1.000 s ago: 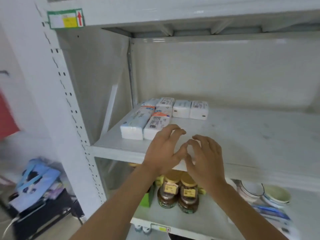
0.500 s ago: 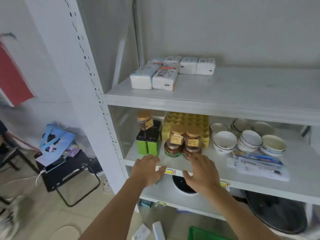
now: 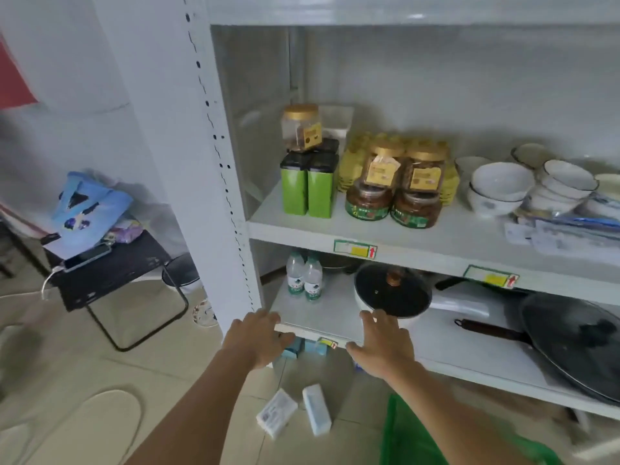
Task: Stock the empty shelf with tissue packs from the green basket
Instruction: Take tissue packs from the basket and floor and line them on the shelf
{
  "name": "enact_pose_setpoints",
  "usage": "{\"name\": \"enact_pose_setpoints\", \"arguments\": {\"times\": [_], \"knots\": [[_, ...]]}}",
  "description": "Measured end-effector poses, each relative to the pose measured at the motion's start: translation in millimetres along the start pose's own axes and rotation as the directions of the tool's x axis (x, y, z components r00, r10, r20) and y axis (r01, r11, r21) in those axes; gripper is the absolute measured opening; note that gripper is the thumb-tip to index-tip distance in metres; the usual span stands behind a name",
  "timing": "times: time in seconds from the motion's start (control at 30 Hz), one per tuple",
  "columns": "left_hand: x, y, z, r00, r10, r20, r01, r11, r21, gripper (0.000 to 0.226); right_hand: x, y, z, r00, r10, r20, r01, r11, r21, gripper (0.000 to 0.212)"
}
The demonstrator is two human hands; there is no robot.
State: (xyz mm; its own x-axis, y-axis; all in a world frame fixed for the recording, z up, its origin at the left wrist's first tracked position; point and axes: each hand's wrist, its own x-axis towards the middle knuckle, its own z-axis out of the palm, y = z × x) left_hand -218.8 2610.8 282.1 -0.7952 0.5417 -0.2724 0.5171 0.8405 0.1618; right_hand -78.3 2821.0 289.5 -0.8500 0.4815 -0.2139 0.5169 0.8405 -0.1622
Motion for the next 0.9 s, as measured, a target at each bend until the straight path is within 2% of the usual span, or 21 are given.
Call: {"name": "enact_pose_setpoints", "arguments": {"times": [0.17,0.4,0.47,0.7,0.9], "knots": [[35.8,-38.8,123.0,0.999,-0.038,0.013,0.038,0.999,0.028,0.066,47.5,4.8,125.3,1.0,-0.011,-0.014,0.012,1.0,0.029,0.069],[98.9,-78.4,278.4,0.997,-0.079,0.01,0.079,0.997,0.006,0.077,118.0,5.2,290.9,0.999,-0.052,0.002,0.052,0.995,0.084,0.08],[115.3,-86.8,313.6,0.996,-0.089,0.021,0.089,0.996,0.003,0.08,135.9,2.7,329.5,0.998,-0.053,0.036,0.049,0.993,0.106,0.088],[165.9,-113.2,424.1,0.989,-0.112,0.097,0.117,0.992,-0.046,0.083,179.0,7.2,448.3,0.968,0.021,0.251,-0.068,0.981,0.18,0.094],[208.4,-141.7,508.6,0.958,-0.189,0.218,0.233,0.953,-0.195,0.083,210.6,12.0,526.4,0.953,0.054,0.298,-0.143,0.946,0.289,0.12]]}}
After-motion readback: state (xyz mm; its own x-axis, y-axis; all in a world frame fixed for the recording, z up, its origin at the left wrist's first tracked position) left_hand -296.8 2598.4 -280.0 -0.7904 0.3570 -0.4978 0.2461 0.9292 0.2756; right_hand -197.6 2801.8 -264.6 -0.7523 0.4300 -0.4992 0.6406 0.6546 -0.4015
